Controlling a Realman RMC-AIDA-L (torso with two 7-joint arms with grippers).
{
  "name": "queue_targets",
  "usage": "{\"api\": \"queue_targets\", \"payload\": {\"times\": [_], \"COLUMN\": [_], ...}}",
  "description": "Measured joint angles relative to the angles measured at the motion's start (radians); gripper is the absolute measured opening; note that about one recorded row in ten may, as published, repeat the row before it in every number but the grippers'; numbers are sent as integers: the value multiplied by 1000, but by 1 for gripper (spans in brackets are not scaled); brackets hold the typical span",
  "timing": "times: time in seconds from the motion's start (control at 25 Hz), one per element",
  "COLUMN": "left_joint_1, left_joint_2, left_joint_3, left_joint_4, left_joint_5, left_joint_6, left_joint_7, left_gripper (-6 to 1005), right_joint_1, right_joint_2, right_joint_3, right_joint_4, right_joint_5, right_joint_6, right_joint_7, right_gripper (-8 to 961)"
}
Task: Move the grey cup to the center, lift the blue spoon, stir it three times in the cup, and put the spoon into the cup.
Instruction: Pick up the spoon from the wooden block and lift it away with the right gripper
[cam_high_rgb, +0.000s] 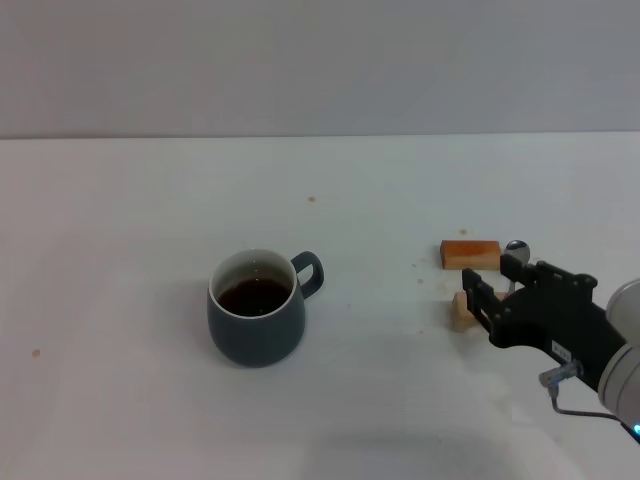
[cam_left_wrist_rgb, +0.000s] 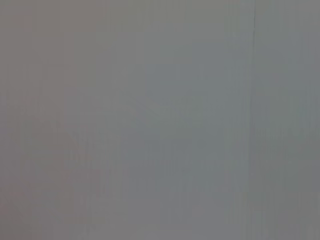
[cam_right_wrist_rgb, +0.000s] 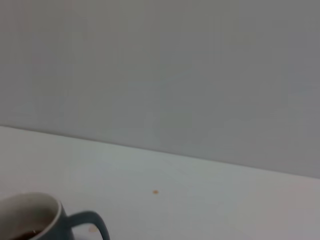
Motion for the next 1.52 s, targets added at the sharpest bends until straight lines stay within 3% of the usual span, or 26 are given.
{"api": "queue_targets", "payload": {"times": [0.4, 1.0, 1.32, 1.52], "left_joint_1": [-1, -1, -20, -28], "left_joint_2": [4, 10, 41, 64], "left_joint_3": [-1, -1, 8, 9], "left_joint_4": [2, 5, 5, 5], "left_joint_5": [0, 0, 6, 23], "left_joint_6": [-2, -2, -5, -11], "left_joint_7": [0, -1, -27, -59], "left_gripper": [-2, -2, -2, -2], "right_joint_1": [-18, -24, -8, 38], "right_joint_2": [5, 8, 4, 2], "right_joint_3": [38, 137, 100, 88], "right_joint_4": [91, 84, -30, -54], "right_joint_5": [-11, -4, 202, 241], "right_joint_6": [146, 134, -61, -38], "right_joint_7": [14, 259, 281, 283], "right_gripper": [464, 493, 494, 494]}}
